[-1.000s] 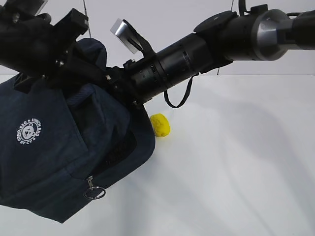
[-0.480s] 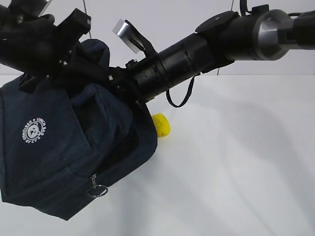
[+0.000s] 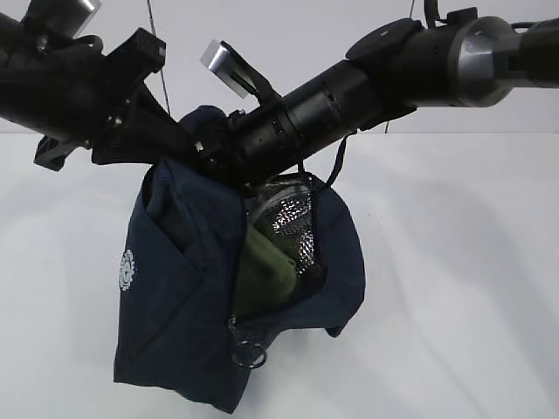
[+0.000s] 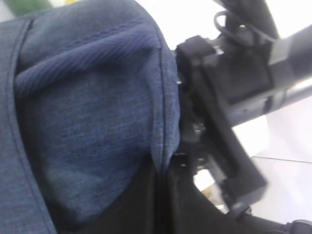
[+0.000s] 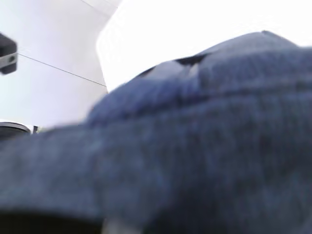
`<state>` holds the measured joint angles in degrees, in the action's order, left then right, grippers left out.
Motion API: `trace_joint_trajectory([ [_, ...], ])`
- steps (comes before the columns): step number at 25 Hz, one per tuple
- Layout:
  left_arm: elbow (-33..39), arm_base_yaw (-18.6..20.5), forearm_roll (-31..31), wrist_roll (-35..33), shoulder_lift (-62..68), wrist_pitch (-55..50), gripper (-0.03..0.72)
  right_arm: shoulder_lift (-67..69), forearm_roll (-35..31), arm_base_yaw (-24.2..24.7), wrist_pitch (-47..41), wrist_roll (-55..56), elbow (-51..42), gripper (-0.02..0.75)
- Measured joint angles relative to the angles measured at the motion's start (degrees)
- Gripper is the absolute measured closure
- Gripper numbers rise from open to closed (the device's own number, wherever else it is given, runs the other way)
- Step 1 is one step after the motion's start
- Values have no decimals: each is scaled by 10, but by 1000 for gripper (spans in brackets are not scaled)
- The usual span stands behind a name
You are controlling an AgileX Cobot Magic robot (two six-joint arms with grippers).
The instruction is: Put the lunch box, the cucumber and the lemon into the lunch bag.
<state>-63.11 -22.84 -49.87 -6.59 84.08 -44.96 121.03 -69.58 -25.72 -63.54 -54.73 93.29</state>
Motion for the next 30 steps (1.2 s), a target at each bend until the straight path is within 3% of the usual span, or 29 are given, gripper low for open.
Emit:
trace_joint_trajectory([
  [5,0,5,9,-1,0,-11,694,0,0,0,-2,4,0,297],
  [14,0,71,65,0,-28,-47,694,-3,-13,-12,-23,18,13,288],
  [21,0,90,115,0,-32,-61,694,-6,-14,-12,-42,32,47,285],
  [30,0,128,138,0,-63,-72,694,-7,90,-16,-59,75,100,283],
])
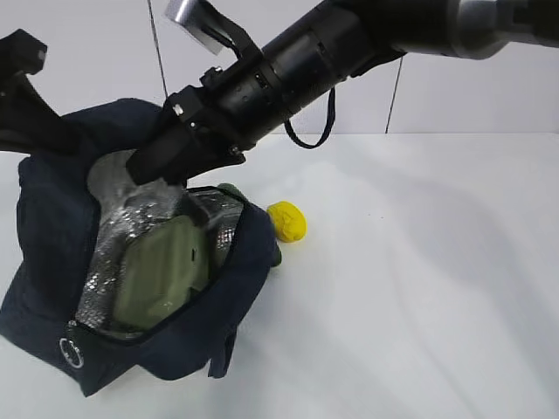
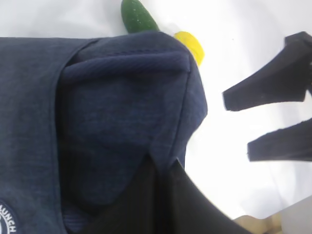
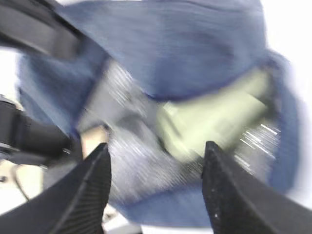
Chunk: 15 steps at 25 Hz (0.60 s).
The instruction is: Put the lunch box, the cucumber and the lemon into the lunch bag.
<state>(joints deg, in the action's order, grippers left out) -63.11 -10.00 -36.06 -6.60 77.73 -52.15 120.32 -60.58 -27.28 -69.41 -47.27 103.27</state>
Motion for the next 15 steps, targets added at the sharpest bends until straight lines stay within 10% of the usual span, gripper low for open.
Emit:
trace_joint_trajectory([
  [15,0,13,24,7,-11,0,694,-1,127,41,0,25,18,283],
])
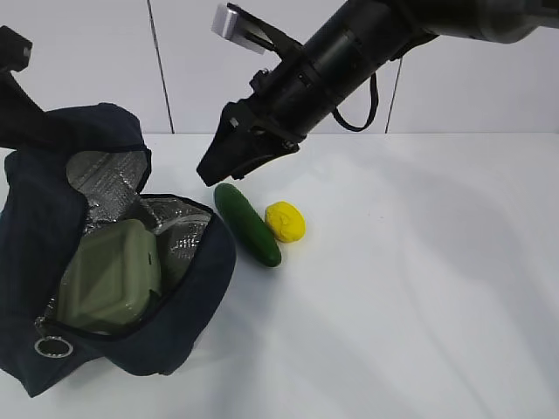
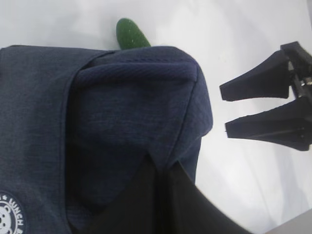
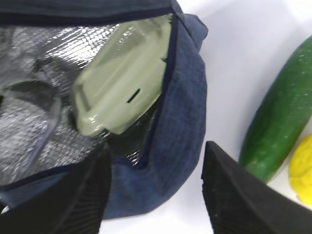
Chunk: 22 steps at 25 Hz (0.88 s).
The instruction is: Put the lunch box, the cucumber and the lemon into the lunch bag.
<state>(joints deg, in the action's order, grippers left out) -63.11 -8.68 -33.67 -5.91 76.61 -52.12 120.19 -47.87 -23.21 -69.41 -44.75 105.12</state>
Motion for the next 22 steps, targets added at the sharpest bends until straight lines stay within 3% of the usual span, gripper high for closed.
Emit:
trace_joint_trajectory([
  [5,1,0,-22,1,0,26,694,0,63,0,24,9,0,283],
  [12,1,0,-29,1,0,59,694,27,81,0,74,9,0,283],
  [22,1,0,48,29,0,66,694,79,82,0,129,10,0,285],
])
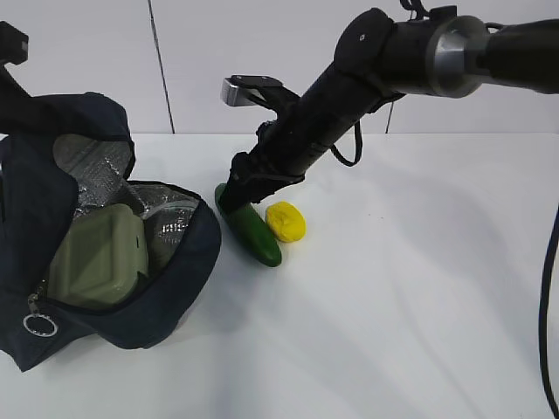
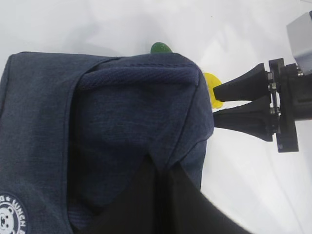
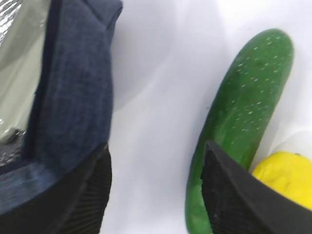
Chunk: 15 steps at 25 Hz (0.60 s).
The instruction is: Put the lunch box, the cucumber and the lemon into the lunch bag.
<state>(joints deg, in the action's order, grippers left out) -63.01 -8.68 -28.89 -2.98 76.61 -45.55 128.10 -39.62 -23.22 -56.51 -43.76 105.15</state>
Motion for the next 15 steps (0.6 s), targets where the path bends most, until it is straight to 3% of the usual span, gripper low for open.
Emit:
trace_joint_trajectory([
  [9,0,0,5,2,0,3,694,23,-10,0,54,0,0,293],
  [15,0,0,5,2,0,3,694,30,-11,0,88,-28,1,241],
])
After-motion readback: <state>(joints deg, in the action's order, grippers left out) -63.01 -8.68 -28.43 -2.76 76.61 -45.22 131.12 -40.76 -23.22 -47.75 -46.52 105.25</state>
